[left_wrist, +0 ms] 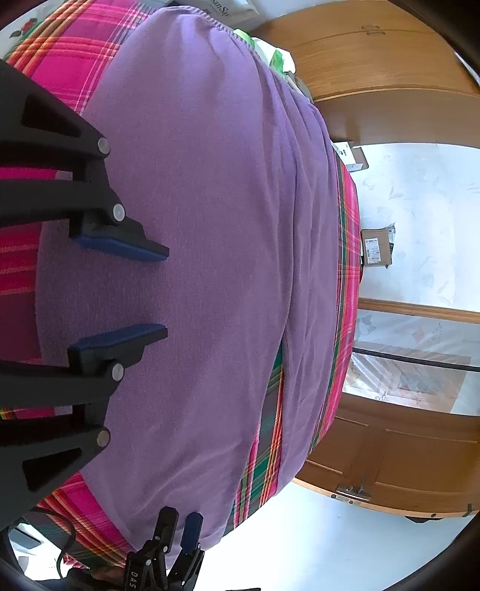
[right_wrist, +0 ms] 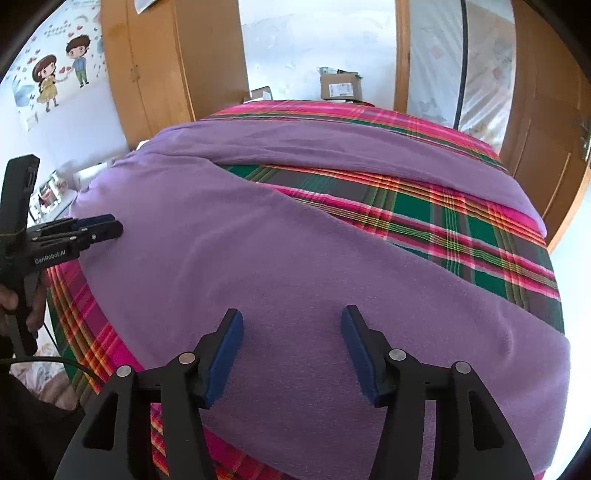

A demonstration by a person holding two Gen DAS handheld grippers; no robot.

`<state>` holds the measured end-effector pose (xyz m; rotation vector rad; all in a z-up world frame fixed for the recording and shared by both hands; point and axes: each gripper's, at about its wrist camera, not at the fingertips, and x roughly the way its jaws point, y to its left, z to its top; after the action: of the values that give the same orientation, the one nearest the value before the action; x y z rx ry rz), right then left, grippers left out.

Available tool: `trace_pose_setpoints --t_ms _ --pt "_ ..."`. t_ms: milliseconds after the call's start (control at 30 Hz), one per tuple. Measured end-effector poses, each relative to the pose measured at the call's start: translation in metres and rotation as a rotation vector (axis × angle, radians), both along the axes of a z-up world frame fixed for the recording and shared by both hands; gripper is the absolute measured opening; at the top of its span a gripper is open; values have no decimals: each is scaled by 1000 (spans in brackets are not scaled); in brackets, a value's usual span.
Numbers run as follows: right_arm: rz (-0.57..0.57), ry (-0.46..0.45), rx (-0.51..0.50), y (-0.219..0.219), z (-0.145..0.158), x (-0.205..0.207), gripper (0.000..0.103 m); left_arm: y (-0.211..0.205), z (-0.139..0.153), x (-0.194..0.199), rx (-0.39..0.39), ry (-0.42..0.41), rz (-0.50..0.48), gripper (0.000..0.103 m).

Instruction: Fold clothes

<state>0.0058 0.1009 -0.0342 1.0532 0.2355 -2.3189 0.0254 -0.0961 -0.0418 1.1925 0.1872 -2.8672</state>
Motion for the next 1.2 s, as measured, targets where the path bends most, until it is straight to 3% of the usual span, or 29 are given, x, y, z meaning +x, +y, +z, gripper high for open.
trace_pose_setpoints --t_ms 267,533,733,1033,1200 --pt "-18 -19 -11 2 1 -2 58 1 0 3 -16 7 -28 40" --pt "-42 -10 24 -7 1 0 59 -11 0 1 73 19 -34 41" --pt "-54 4 50 -13 0 3 61 -7 0 2 42 11 -29 41" --pt "-64 15 58 -14 -1 6 63 -12 2 1 84 -2 -12 40" --pt "-54 23 62 -13 -2 7 64 -10 5 -4 66 -12 -6 40"
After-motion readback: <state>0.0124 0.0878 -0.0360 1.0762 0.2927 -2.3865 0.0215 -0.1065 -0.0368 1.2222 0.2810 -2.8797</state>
